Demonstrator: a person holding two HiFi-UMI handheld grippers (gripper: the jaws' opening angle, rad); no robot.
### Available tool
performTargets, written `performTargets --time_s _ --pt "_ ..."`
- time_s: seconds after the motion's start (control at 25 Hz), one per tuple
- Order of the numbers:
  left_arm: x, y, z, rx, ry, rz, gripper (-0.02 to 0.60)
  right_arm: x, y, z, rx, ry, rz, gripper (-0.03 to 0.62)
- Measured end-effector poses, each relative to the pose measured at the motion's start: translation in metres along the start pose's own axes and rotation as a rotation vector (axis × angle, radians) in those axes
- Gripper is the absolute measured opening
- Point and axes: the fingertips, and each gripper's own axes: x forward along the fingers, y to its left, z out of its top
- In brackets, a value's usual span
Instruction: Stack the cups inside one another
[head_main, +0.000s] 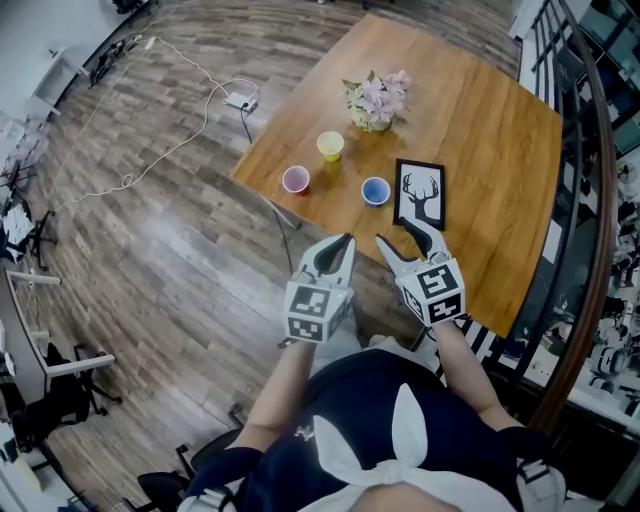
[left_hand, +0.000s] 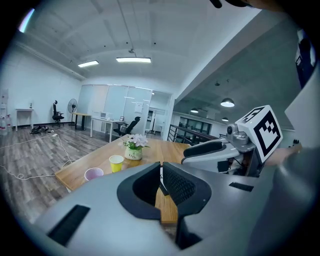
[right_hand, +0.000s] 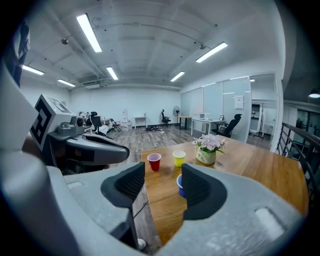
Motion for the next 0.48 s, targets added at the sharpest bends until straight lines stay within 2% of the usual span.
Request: performTargets --time_s 0.2,0.48 --pt "0.013 0.022 0.004 0.011 0.015 -0.031 0.031 0.025 -0.007 0.001 0.006 0.032 -0.023 0.262" --pt "0.019 0.051 0.002 0.018 0.044 -0.073 0.031 0.055 -0.016 -0.007 0.015 0.095 -0.078 0.265"
